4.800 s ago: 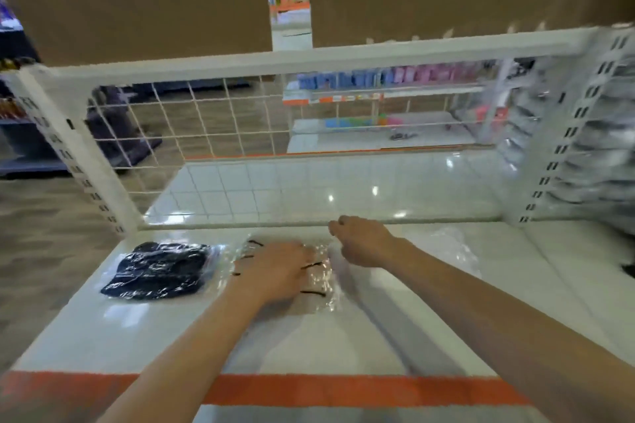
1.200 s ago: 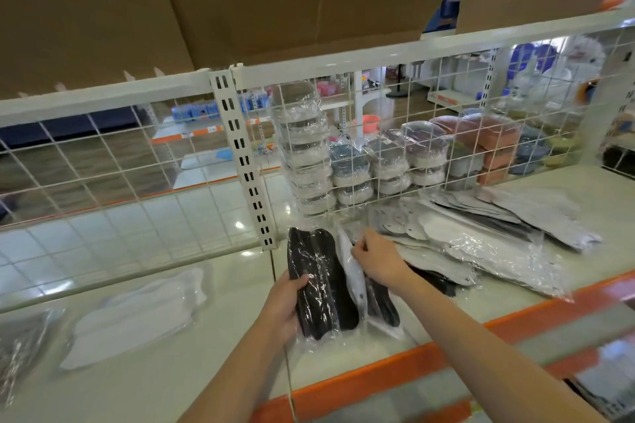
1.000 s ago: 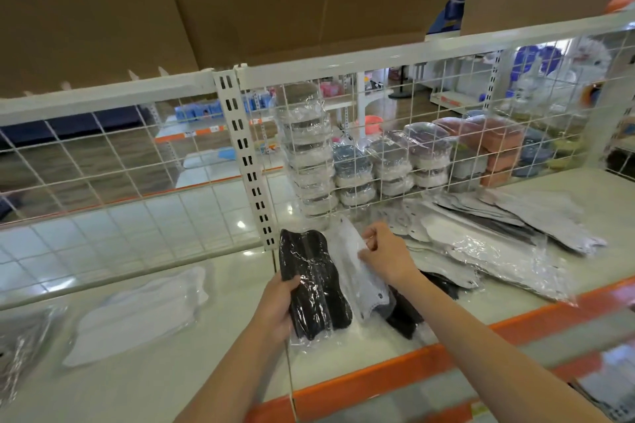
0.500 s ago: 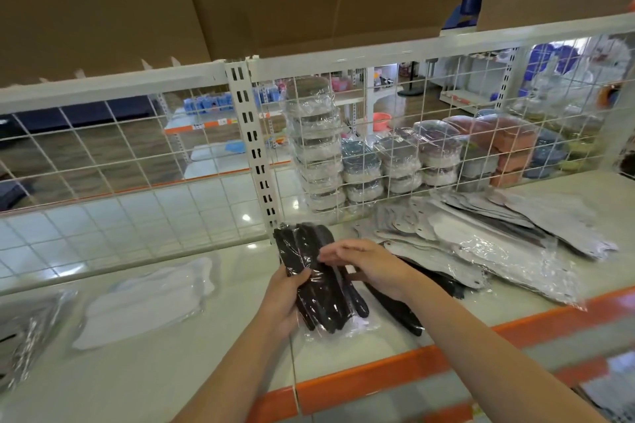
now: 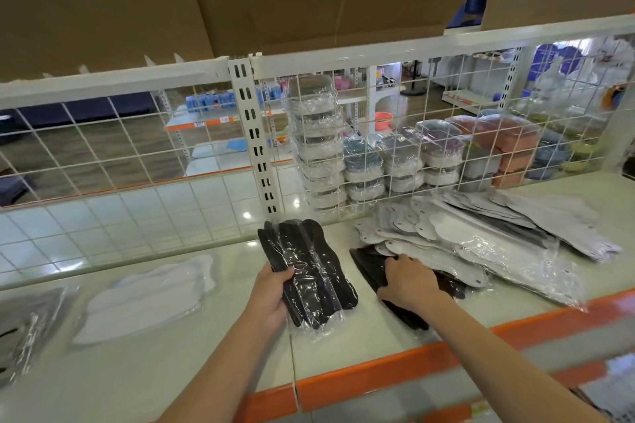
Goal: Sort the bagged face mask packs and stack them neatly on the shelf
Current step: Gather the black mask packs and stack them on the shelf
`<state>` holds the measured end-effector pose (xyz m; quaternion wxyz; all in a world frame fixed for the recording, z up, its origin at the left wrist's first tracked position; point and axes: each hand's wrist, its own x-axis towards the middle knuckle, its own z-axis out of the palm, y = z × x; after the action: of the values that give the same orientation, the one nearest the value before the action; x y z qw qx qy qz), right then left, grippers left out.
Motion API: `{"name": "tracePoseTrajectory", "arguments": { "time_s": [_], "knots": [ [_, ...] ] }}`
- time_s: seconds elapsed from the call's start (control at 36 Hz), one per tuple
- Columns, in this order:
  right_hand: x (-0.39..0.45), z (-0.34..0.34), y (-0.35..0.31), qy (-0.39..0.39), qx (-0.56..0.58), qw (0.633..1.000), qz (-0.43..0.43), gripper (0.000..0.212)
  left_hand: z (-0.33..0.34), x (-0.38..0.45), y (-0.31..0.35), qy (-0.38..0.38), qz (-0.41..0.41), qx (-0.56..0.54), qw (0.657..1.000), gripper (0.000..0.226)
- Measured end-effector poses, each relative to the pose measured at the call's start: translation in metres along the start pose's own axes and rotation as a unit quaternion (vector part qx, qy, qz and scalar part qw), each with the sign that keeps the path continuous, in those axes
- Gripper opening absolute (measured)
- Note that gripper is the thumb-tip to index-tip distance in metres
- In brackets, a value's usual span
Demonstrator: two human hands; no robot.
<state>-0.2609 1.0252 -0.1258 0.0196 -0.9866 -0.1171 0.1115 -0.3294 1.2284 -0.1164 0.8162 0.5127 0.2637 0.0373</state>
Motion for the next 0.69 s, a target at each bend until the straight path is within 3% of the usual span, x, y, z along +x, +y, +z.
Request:
{"name": "tracePoseTrajectory", "arguments": {
  "time_s": [0.11, 0.25, 0.36, 0.42, 0.47, 0.53, 0.61, 0.69],
  "knots": [
    [-0.001, -0.008, -0.006, 0.055, 0.038, 0.998, 0.011, 0.029, -0.001, -0.004, 0.002, -0.004, 0.002, 0.005, 1.0, 0.025],
    [-0.004, -0.017, -0.025, 0.111, 0.26, 0.957, -0.065, 0.015, -0.001, -0.001, -0.006, 0.007, -0.013, -0.004, 1.0, 0.026],
    [-0.019, -0.022, -0.055, 0.042, 0.35, 0.908, -0.227, 0.014, 0.004, -0.007, -0.005, -0.077, -0.001, -0.065, 0.995, 0.033],
    [-0.022, -0.02, -0.064, -0.023, 0.425, 0.865, -0.265, 0.018, 0.005, -0.012, -0.002, -0.1, 0.048, -0.011, 0.994, 0.034],
    [-0.019, -0.02, -0.069, -0.041, 0.523, 0.812, -0.256, 0.023, 0.0, -0.009, 0.001, -0.059, 0.109, 0.064, 0.99, 0.024],
    [-0.012, -0.019, -0.069, 0.009, 0.591, 0.776, -0.219, 0.028, -0.004, -0.007, 0.008, -0.021, 0.132, 0.093, 0.987, 0.021],
    [-0.007, -0.023, -0.069, 0.069, 0.619, 0.765, -0.167, 0.039, -0.009, -0.01, 0.021, -0.011, 0.181, 0.117, 0.976, 0.019],
    [-0.007, -0.024, -0.07, -0.004, 0.652, 0.736, -0.184, 0.043, -0.012, -0.019, 0.03, -0.042, 0.227, 0.15, 0.961, 0.021]
  ]
}}
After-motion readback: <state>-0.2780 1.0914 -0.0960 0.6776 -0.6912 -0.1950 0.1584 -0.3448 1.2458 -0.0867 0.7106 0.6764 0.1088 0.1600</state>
